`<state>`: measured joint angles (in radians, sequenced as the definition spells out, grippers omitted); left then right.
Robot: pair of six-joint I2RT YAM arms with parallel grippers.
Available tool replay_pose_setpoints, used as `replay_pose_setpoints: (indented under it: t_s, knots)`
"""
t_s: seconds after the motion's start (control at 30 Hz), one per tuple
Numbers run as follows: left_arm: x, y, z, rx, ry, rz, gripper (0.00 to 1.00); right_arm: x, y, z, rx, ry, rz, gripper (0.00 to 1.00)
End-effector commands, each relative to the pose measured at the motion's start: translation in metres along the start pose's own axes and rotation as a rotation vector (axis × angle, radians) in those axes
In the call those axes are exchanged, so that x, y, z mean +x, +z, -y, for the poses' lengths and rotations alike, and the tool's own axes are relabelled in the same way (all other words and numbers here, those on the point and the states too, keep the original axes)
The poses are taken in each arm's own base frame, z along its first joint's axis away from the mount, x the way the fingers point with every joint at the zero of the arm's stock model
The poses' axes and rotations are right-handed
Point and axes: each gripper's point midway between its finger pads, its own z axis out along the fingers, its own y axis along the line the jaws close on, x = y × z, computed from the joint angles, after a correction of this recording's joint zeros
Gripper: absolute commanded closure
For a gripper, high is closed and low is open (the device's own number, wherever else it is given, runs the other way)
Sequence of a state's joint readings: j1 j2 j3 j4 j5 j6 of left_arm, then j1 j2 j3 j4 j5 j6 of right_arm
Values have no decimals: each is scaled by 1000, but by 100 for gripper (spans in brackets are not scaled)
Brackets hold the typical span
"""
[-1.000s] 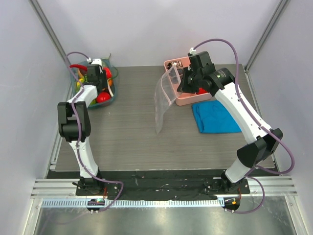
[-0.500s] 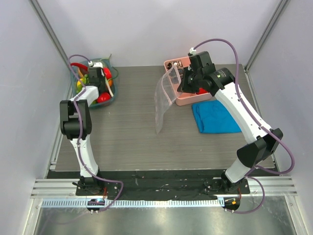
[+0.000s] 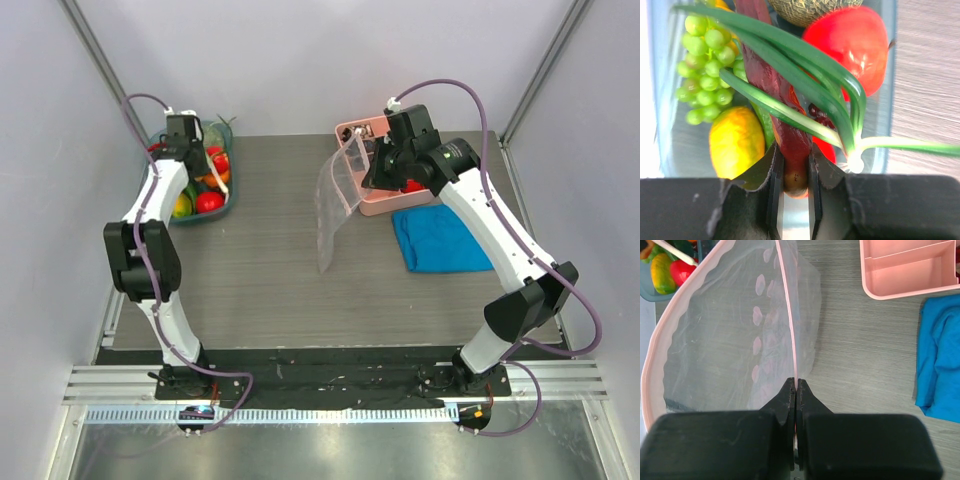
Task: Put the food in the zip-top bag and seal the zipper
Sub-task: Pick up the fake food from the bin.
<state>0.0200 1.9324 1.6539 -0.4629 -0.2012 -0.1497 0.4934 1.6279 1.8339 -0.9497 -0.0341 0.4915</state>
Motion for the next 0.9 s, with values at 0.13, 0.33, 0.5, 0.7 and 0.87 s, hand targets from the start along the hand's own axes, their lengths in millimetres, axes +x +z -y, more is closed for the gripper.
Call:
replay_pose_setpoints:
  t_s: [0.13, 0.33, 0.5, 0.7, 0.87]
  knots:
    - [-30, -69, -7, 18, -54, -48, 100, -16, -2, -12, -49, -5, 44, 99]
    - [-28, -86, 8, 118, -54, -96, 100, -18, -2, -13, -52, 2, 49, 99]
    - [-24, -94, 7, 156, -65, -149, 100, -18, -3, -15, -56, 5, 51, 99]
    - [-25, -119, -15, 122, -113, -183, 100, -18, -4, -13, -55, 2, 55, 99]
    - [-32, -152, -16, 156, -141, -151, 100, -18, 0, -15, -59, -7, 47, 99]
